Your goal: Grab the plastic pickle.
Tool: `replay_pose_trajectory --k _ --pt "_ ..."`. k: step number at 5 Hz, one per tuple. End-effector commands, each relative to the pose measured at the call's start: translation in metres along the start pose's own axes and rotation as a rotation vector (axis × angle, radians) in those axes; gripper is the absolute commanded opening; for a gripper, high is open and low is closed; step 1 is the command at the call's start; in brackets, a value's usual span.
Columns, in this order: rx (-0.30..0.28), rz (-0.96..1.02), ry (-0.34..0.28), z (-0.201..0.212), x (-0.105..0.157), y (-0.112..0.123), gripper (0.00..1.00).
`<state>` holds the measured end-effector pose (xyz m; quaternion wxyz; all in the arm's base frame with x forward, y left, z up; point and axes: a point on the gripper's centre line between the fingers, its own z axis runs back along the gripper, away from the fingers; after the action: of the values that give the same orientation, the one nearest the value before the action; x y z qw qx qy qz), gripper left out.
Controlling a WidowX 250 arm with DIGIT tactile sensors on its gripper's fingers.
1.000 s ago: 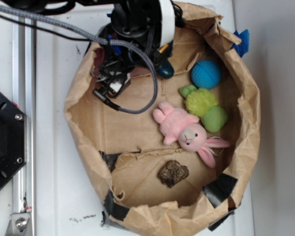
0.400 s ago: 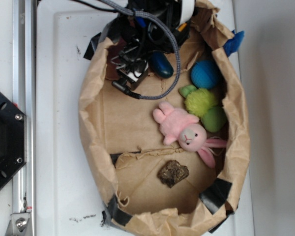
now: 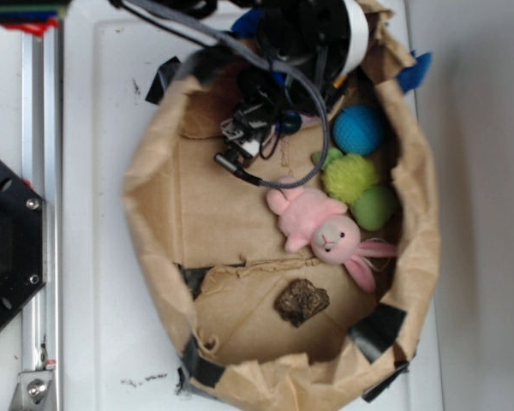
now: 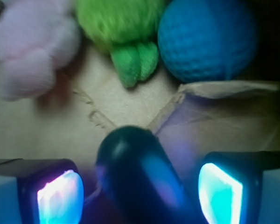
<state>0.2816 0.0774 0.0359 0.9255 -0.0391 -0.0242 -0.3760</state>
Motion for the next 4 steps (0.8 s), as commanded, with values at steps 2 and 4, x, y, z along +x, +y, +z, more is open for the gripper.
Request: replay_pose_trajectory --k 2,4 --pt "0.044 0.004 -0.050 0.013 0.005 0.000 0.00" --pt "0.124 0.047 -0.139 0.056 0.029 -0.026 0.00"
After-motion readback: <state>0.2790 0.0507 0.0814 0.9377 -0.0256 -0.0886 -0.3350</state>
